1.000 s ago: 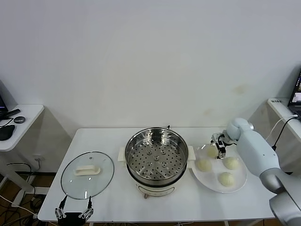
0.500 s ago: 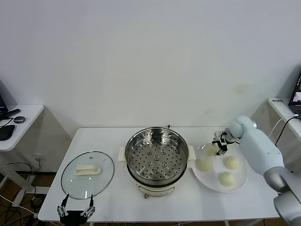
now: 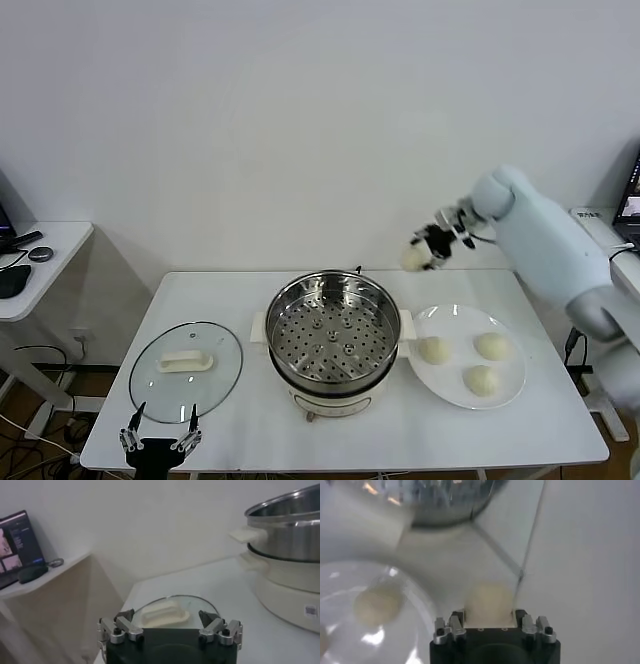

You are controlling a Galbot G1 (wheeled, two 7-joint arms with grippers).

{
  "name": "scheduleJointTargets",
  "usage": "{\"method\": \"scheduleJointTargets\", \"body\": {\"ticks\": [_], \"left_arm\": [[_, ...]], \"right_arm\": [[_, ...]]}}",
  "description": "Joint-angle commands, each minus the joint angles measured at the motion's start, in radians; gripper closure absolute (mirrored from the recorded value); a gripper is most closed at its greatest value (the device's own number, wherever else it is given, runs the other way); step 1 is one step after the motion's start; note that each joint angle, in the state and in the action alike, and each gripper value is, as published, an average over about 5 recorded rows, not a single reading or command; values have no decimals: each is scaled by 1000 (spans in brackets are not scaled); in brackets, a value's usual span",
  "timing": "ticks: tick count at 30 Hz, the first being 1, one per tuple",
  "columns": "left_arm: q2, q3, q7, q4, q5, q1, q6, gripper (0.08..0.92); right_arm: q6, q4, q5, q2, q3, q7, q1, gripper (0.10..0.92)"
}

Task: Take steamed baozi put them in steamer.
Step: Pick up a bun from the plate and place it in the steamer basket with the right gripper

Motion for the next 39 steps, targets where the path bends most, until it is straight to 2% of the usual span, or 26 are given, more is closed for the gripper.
{"method": "scheduleJointTargets", "body": {"ticks": [1,9,14,33,39], "left_arm": [[0,0,0,-8,2,-1,0,177],[-12,-6,-2,-14,-1,1,0,177],[-13,-12,0,-12,-5,-1,2,177],[-19,-13,8,23,-48,-21,18,177],[-17,-21,10,6,-58,-13,21,177]], "right_arm": [[191,27,155,101,-132,-71,167,423],[352,144,46,151,-215,-59,123,423],[416,184,-95,156,-240,-46,87,425],[416,141,-224,207,-211,-26,-45,423],[416,77,-364,251,-143,-4,-89,423]]}}
